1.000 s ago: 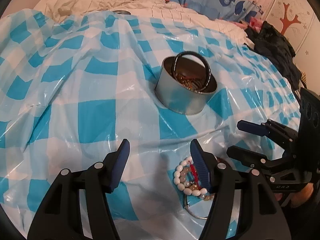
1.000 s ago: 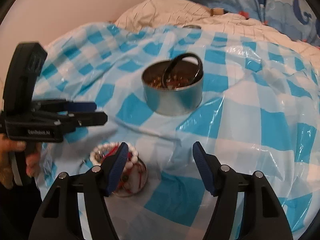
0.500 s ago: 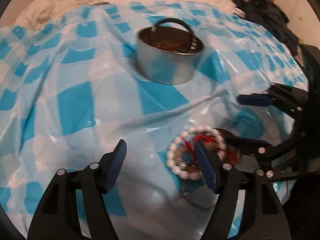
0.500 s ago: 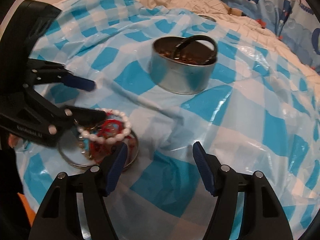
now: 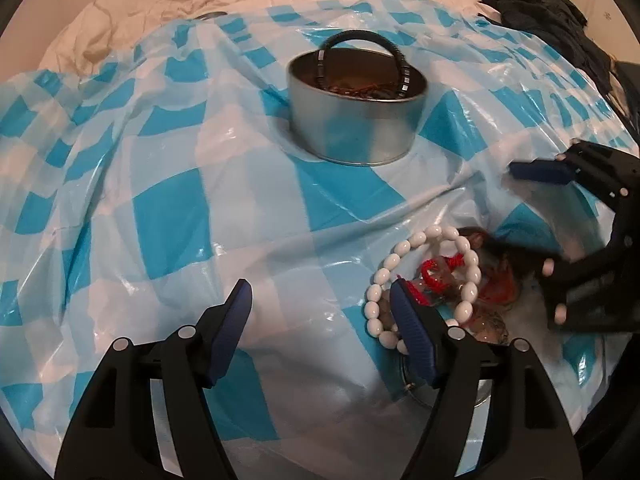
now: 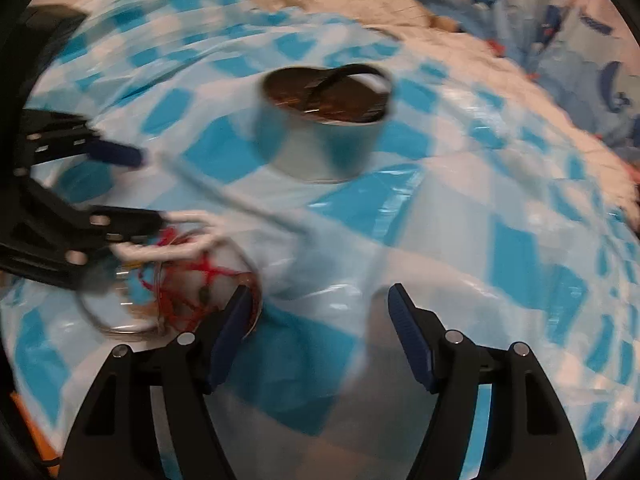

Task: Organize jewelry
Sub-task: 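Move both open grippers back over the pearl bracelet and silver bangle, then close the left gripper on the white pearl bracelet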

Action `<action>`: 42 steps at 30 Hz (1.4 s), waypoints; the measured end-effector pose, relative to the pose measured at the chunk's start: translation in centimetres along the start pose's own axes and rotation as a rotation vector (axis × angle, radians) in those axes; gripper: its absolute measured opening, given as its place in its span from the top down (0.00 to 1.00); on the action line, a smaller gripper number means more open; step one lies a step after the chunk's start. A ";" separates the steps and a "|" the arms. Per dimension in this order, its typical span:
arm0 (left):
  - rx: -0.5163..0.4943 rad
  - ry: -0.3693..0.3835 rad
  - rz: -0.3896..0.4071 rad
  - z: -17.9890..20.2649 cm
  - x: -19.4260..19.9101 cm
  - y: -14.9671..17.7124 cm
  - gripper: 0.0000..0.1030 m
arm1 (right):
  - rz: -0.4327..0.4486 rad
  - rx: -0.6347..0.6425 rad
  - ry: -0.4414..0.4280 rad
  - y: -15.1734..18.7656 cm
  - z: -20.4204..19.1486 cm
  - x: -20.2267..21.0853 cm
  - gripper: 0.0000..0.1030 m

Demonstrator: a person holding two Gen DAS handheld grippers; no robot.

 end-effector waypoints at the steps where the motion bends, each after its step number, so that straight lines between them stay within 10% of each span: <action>1: 0.010 -0.023 0.009 -0.4 0.2 -0.1 0.34 | 0.005 -0.020 0.014 0.0 0.6 0.1 0.34; 5: 0.035 -0.117 0.027 -2.5 0.6 -0.1 0.34 | 0.017 -0.043 0.035 -0.1 1.4 0.4 0.34; 14: -0.014 0.001 0.007 0.2 -0.4 -0.3 0.36 | 0.022 -0.078 -0.169 -0.4 0.0 0.6 0.48; 19: -0.036 0.034 -0.015 0.7 0.0 -0.1 0.88 | -0.001 -0.074 -0.215 -0.1 -0.6 0.4 0.62; 26: 0.109 0.140 0.034 -1.4 1.1 -1.0 0.87 | 0.010 -0.137 -0.250 0.0 0.4 0.5 0.63; 33: 0.126 0.140 -0.019 -1.4 -1.2 -0.5 0.55 | 0.002 -0.140 -0.280 0.0 0.2 0.5 0.64; 35: 0.062 0.137 -0.031 -0.5 -1.1 -0.3 0.90 | -0.011 -0.108 -0.341 0.0 -1.0 0.5 0.64; 42: 0.112 0.149 0.067 -1.8 2.2 -1.3 0.94 | 0.016 -0.173 -0.413 -0.3 -0.5 0.8 0.64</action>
Point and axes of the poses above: each gripper's, at about its wrist camera, not at the fingertips, and x roughly against the way its jaws point, z to its right, y to its underside, the point moved 5 cm from there along -x, roughly the way its jaws point, and after that the axes turned 4 degrees about x, right-handed, at the moved point
